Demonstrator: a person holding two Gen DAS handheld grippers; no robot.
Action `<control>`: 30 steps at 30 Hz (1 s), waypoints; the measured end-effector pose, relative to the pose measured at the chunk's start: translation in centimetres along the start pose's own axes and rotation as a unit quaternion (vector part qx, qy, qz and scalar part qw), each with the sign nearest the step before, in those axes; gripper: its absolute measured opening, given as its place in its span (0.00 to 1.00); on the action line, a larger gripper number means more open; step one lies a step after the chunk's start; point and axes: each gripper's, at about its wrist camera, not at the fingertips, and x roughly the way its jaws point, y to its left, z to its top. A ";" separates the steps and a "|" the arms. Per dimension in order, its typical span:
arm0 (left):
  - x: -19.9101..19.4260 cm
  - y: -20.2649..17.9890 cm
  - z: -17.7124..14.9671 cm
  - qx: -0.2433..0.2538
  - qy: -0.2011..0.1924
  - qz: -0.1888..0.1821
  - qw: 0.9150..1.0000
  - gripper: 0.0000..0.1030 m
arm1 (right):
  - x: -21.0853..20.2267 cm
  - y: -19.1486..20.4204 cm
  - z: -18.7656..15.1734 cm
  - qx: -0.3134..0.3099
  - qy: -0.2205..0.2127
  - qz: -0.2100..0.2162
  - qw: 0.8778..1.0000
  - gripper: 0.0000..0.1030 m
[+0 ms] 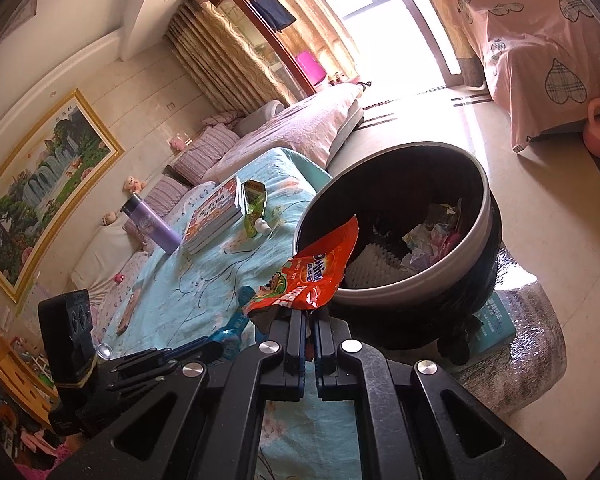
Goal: Collect trash
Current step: 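Carry the blue toy and orange bag over the bin and open both grippers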
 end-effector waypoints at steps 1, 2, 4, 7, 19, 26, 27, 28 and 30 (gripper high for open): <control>-0.1 0.0 0.1 0.000 -0.001 -0.001 1.000 0.12 | 0.0 0.0 0.0 0.001 -0.001 0.000 1.000 0.03; -0.3 -0.1 0.1 0.001 -0.004 -0.002 1.000 0.11 | -0.1 -0.1 0.0 0.001 -0.002 -0.001 1.000 0.03; -0.5 -0.2 0.3 0.002 -0.008 -0.003 1.000 0.11 | -0.2 -0.2 0.0 0.003 -0.003 -0.001 1.000 0.03; -1.0 -0.5 0.6 0.006 -0.017 -0.007 1.000 0.11 | -0.3 -0.4 0.0 0.003 -0.005 -0.003 1.000 0.03; -0.8 -2.1 3.1 0.022 -0.029 -0.021 0.999 0.11 | -0.7 -1.7 1.5 0.001 -0.013 -0.015 1.000 0.03; -0.1 -3.3 4.4 0.032 -0.032 -0.027 0.999 0.11 | -0.8 -2.5 2.2 -0.005 -0.017 -0.027 0.999 0.03; 0.1 -3.5 4.6 0.033 -0.032 -0.029 0.999 0.11 | -0.7 -2.5 2.3 -0.005 -0.017 -0.028 0.999 0.03; 0.3 -3.6 4.8 0.034 -0.031 -0.030 0.998 0.11 | -0.7 -2.6 2.5 -0.006 -0.017 -0.029 0.999 0.03; 0.7 -3.9 5.2 0.035 -0.031 -0.030 0.998 0.12 | -0.6 -2.8 2.8 -0.009 -0.017 -0.034 0.999 0.03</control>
